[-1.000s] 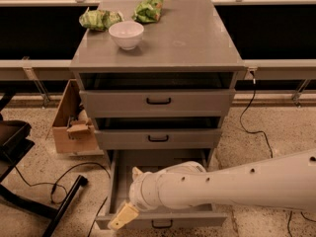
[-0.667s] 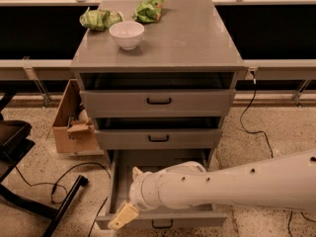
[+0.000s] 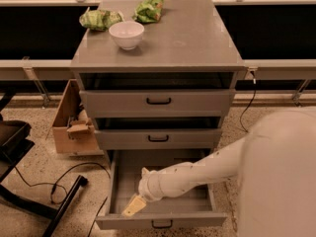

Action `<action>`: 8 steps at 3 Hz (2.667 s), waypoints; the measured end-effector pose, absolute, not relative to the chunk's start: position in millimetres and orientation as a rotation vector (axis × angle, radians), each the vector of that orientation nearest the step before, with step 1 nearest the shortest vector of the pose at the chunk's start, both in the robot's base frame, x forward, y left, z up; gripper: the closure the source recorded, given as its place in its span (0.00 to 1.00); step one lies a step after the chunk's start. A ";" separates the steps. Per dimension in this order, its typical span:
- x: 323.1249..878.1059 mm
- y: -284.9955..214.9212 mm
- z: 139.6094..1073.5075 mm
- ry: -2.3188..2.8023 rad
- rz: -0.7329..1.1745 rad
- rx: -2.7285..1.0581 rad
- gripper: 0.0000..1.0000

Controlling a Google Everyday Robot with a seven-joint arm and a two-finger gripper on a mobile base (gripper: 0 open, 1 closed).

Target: Pick orange from bottom drawer and place on counter

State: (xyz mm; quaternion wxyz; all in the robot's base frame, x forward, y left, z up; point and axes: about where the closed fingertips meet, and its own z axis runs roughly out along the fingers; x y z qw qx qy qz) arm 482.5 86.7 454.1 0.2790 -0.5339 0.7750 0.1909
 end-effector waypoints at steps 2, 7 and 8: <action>548.1 36.9 328.1 2.212 0.510 -1.415 0.00; 612.4 -2.9 225.2 2.353 0.470 -1.307 0.00; 627.7 -10.5 203.9 2.364 0.457 -1.301 0.00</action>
Offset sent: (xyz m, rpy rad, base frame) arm 0.1164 -0.0859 -0.1996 -0.0723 0.1482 -0.0999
